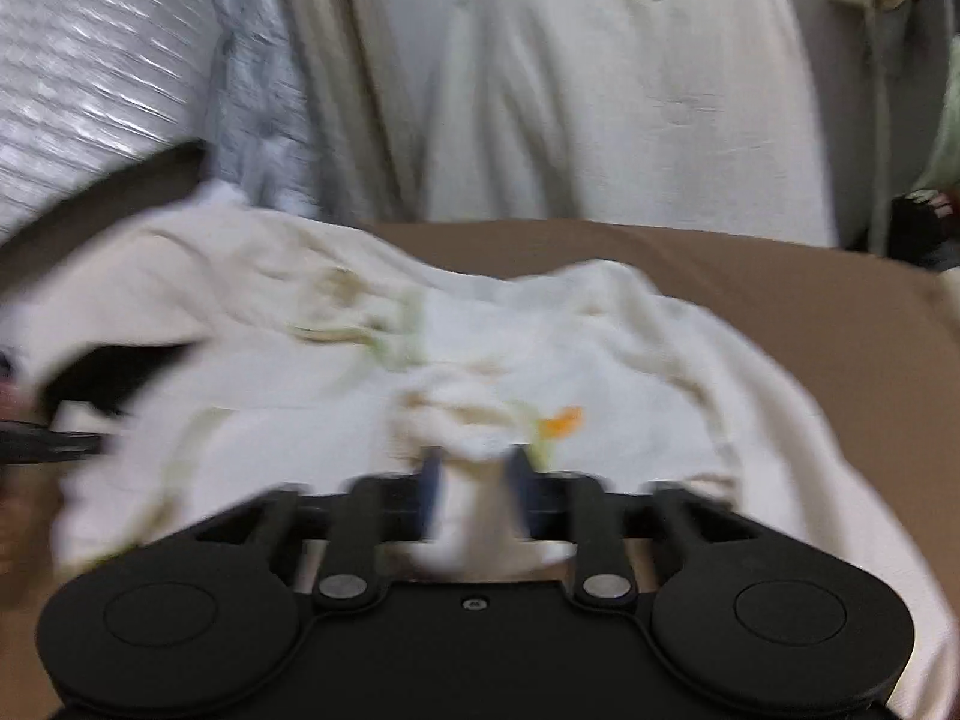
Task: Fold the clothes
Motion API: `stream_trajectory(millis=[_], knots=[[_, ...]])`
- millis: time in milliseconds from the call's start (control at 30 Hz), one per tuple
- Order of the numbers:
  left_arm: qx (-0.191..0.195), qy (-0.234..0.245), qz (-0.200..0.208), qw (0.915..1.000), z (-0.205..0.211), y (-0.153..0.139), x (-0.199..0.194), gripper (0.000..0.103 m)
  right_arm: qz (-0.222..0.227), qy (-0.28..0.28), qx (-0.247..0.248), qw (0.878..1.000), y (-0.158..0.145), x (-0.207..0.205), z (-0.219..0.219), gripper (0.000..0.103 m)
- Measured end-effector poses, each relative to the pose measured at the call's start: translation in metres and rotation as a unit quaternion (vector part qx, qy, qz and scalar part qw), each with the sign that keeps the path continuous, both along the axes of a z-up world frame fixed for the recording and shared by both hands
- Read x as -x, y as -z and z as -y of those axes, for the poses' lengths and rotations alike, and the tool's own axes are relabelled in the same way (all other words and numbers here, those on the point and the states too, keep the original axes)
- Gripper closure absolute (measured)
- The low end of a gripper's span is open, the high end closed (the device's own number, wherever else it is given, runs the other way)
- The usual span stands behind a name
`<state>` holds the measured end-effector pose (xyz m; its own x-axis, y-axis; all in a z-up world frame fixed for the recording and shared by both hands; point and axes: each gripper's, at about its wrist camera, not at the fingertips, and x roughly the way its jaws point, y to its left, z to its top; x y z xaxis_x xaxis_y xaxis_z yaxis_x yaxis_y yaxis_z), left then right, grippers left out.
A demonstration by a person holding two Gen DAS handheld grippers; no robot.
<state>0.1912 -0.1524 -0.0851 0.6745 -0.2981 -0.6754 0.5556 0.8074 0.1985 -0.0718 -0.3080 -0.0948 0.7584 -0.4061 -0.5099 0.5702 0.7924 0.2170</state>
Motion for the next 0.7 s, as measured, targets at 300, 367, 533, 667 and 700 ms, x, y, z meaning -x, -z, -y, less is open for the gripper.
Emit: stream_trajectory(millis=[300,367,533,667,700], knots=[[0.029,-0.042,-0.099,0.9937,-0.022,0.007,-0.028,0.052,-0.076,-0.165,-0.031,0.983,0.038,-0.030,-0.057,0.024],[0.066,-0.046,-0.180,0.9803,-0.034,0.010,-0.036,0.048,-0.089,-0.139,-0.038,0.986,0.059,-0.040,-0.054,0.020],[0.118,-0.051,-0.258,0.9577,-0.056,0.019,-0.041,0.035,-0.030,-0.109,-0.068,0.991,0.072,-0.050,-0.042,0.018],[0.117,-0.042,-0.257,0.9583,-0.044,0.024,-0.039,0.016,-0.014,-0.110,-0.050,0.993,0.074,-0.058,-0.042,0.048],[0.110,-0.043,-0.248,0.9616,-0.039,0.025,-0.038,0.017,-0.013,-0.111,-0.042,0.993,0.074,-0.057,-0.044,0.061]])
